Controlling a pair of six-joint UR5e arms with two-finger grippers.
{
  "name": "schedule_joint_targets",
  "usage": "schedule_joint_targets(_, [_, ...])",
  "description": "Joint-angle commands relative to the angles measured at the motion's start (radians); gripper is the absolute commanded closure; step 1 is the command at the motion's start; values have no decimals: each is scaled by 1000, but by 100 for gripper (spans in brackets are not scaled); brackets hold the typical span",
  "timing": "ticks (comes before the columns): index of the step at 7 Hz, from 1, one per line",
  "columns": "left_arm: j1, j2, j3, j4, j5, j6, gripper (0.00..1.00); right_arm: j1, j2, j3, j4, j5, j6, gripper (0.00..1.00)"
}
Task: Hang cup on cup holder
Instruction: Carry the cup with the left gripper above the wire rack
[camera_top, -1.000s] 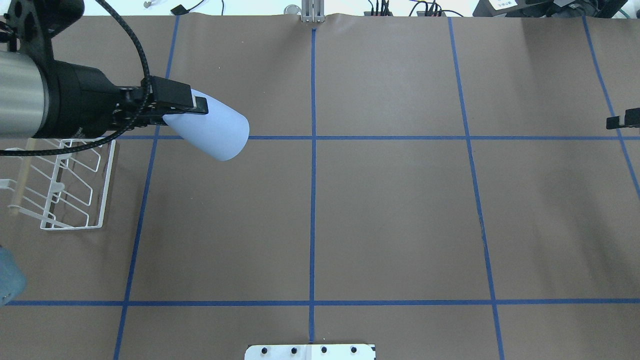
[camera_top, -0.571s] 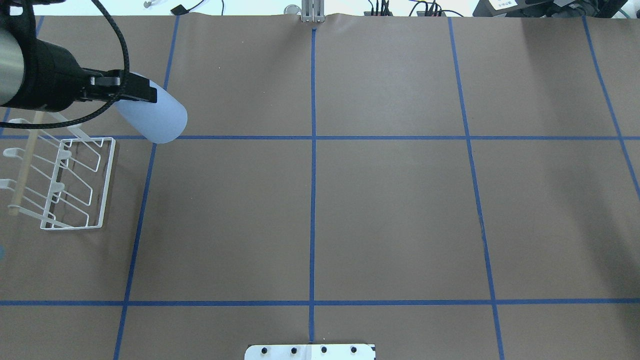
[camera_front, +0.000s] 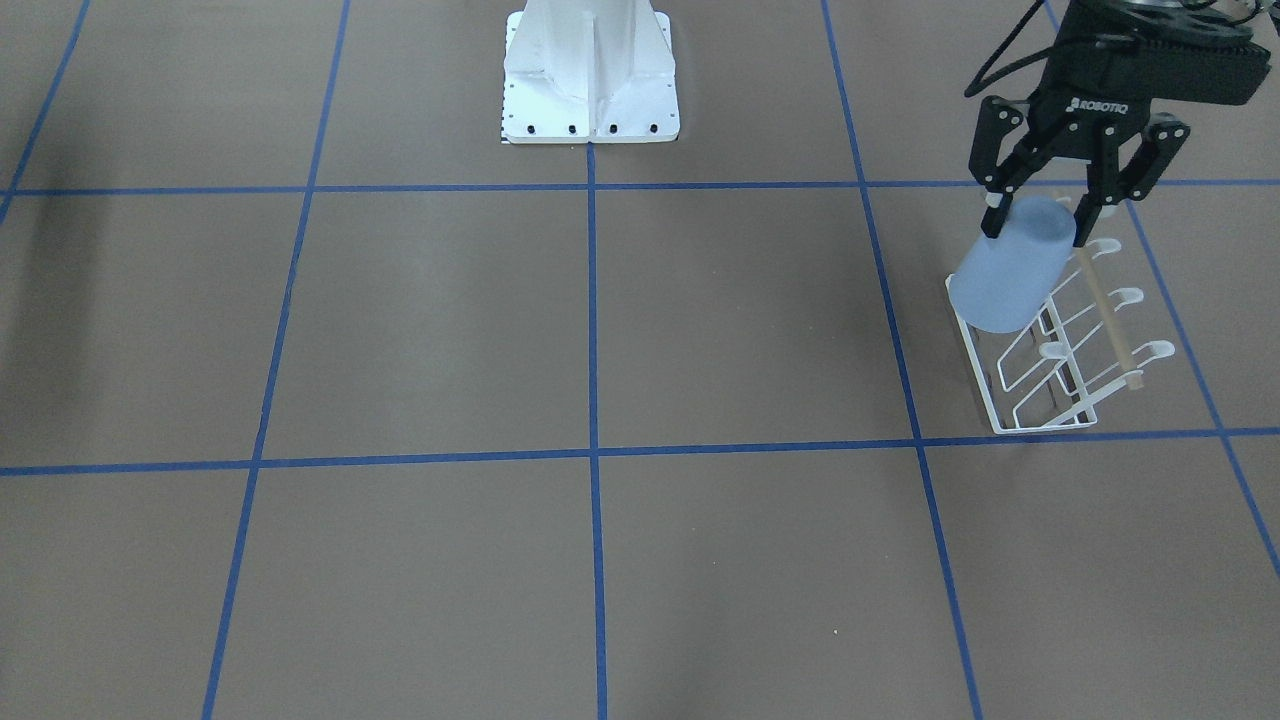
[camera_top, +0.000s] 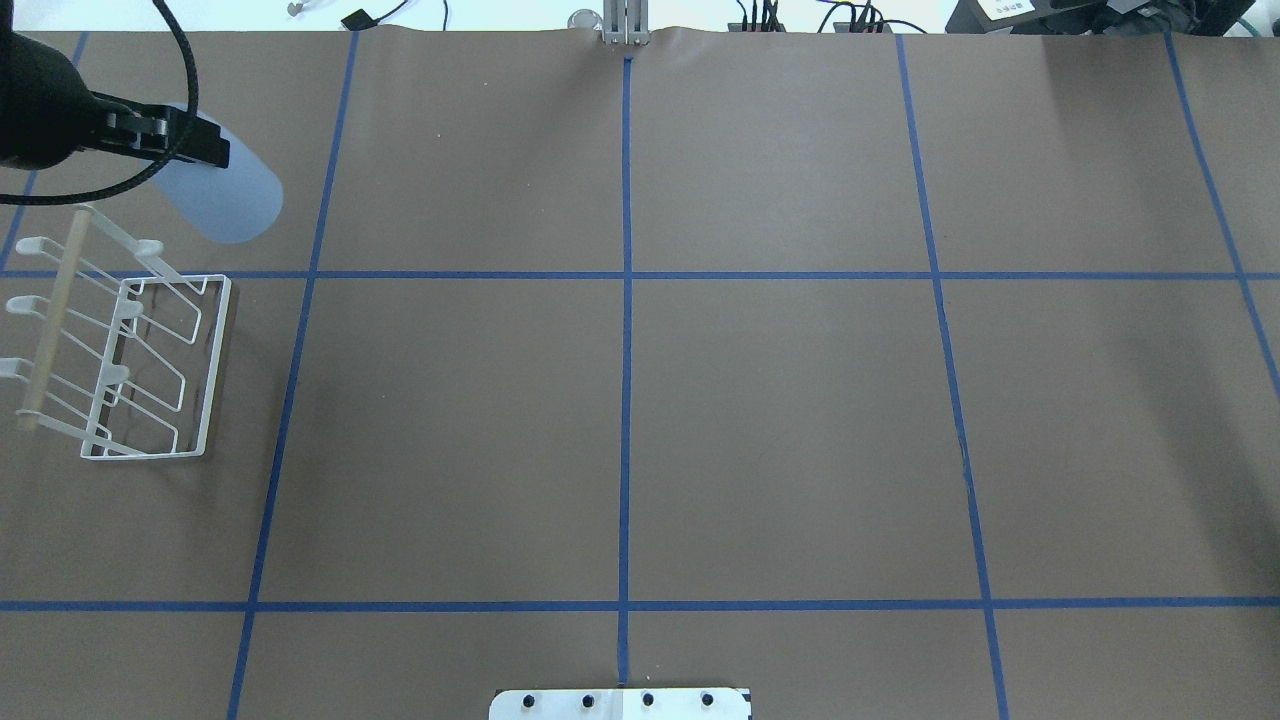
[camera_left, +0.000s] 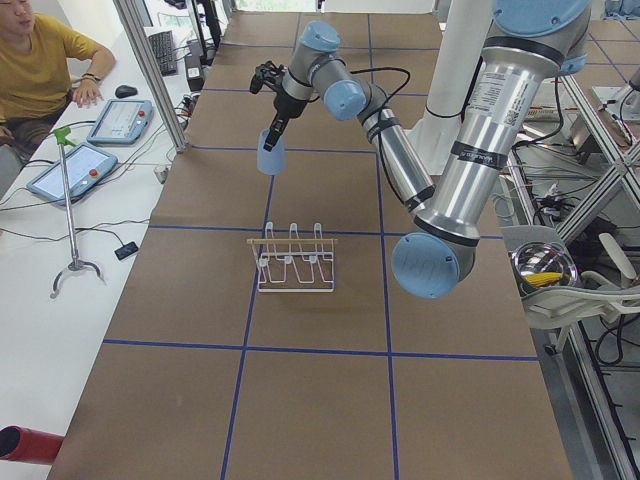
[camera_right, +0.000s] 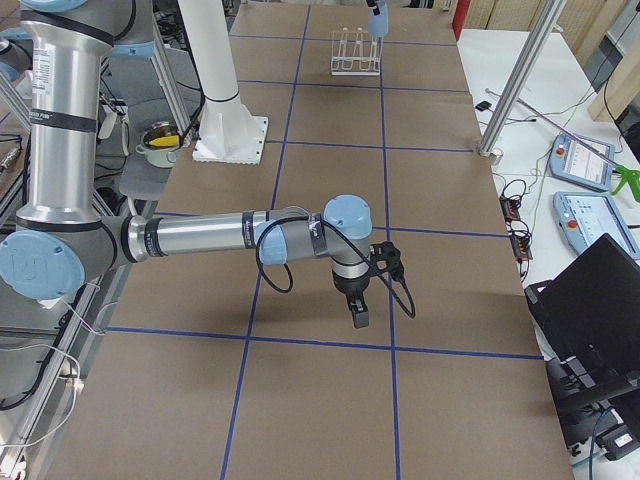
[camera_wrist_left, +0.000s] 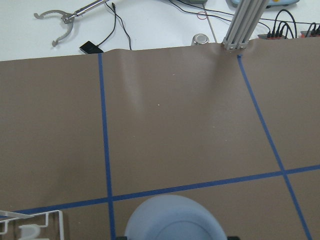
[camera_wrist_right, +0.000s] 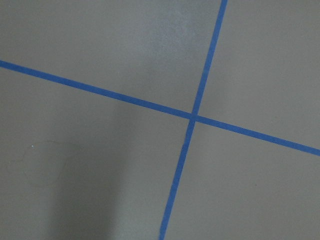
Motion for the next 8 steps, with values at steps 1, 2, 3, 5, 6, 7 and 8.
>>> schedule_joint_targets(1, [-66, 13, 87, -57, -27, 71, 100, 3, 4, -2, -9, -1, -11, 0])
schedule_joint_targets(2, [-124, 37, 138, -97, -125, 138, 100, 3, 12, -3, -10, 5, -6, 0])
schedule_joint_targets(3, [-138, 55, 156, -104, -185, 168, 100, 3, 15, -6, -10, 10, 0, 0])
schedule_joint_targets(5, [-141, 105, 164, -148, -192, 218, 100, 3, 13, -6, -10, 11, 4, 0])
schedule_joint_targets(6, [-140, 112, 178, -157, -193, 232, 100, 3, 13, -6, -10, 16, 4, 0])
schedule_joint_targets(7, [-138, 115, 222, -217, -193, 234, 100, 3, 13, -6, -10, 16, 4, 0])
schedule_joint_targets(8, [-135, 132, 291, -337, -193, 219, 100, 3, 13, -6, -10, 16, 4, 0])
